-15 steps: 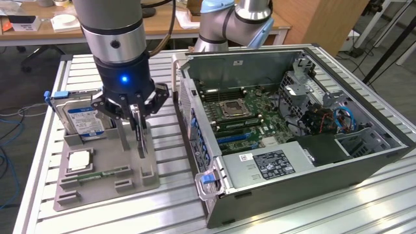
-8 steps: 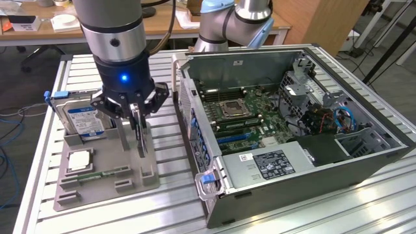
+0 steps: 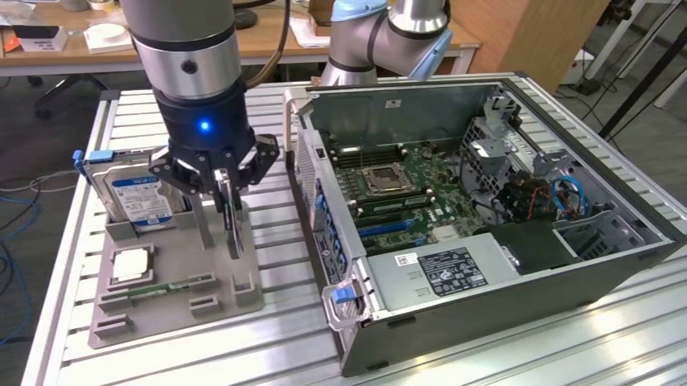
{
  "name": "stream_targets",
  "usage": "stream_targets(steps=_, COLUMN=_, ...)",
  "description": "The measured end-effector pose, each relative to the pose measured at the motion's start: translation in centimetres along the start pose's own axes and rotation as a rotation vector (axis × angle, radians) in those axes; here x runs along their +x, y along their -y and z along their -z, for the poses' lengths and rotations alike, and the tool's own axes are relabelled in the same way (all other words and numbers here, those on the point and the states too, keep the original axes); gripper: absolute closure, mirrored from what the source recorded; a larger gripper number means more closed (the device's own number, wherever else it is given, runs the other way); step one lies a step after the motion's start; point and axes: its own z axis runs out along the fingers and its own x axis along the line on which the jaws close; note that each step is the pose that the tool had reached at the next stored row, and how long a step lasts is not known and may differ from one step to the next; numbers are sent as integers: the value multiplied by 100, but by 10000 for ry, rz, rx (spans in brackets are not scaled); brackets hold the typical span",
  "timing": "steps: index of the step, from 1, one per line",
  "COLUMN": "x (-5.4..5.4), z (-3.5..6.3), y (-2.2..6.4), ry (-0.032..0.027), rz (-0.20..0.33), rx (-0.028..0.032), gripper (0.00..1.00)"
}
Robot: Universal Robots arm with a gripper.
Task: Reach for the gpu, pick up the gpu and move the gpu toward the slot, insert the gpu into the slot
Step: 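Pick up the gpu and move the gpu toward the slot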
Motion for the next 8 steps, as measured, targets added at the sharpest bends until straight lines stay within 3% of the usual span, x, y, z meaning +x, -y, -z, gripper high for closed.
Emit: stream_targets(steps=8, x=-1, z=26, y=-1, ry=-1, rz=0, rx=1, gripper=74)
